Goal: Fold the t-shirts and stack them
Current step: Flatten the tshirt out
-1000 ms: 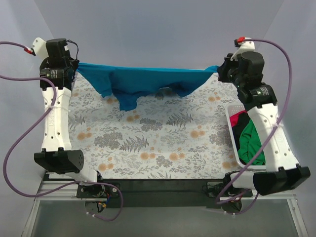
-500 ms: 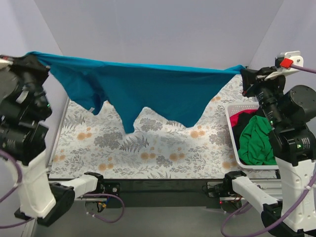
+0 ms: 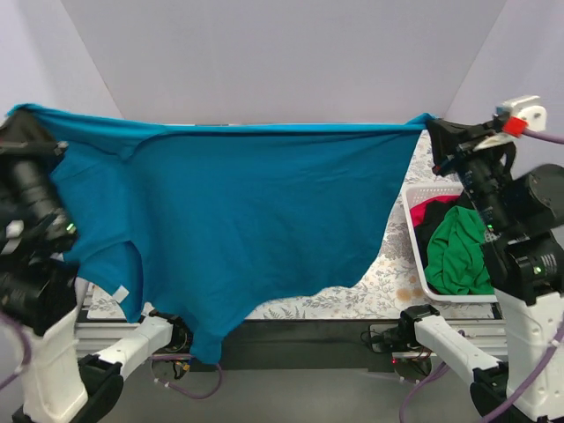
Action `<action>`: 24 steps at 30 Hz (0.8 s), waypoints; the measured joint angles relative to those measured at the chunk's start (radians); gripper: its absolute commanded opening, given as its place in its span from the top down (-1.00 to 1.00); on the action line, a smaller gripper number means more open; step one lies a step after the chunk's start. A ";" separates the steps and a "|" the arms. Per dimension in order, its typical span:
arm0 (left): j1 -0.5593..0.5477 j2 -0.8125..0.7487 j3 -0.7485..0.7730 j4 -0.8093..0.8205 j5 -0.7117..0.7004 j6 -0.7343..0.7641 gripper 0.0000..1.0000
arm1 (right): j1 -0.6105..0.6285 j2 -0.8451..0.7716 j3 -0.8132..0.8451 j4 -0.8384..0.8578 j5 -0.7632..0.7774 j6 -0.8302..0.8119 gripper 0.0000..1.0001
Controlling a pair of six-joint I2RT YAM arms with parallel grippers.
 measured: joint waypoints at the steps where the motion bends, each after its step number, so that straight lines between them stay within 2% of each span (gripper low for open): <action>1: -0.006 0.027 -0.035 0.026 0.003 0.008 1.00 | -0.001 0.016 -0.017 0.002 0.003 -0.004 0.97; 5: -0.012 0.177 -0.213 0.120 0.021 0.038 1.00 | -0.002 0.136 -0.099 0.008 0.033 -0.019 0.97; 13: 0.003 0.610 -0.592 0.297 0.126 0.021 1.00 | -0.027 0.533 -0.369 0.114 0.129 -0.030 0.97; 18: 0.051 0.781 -0.684 0.395 0.221 -0.058 1.00 | -0.069 0.724 -0.414 0.211 0.122 -0.023 0.97; 24: 0.129 0.883 -0.685 0.480 0.352 -0.157 1.00 | -0.119 0.878 -0.394 0.326 0.071 -0.018 0.97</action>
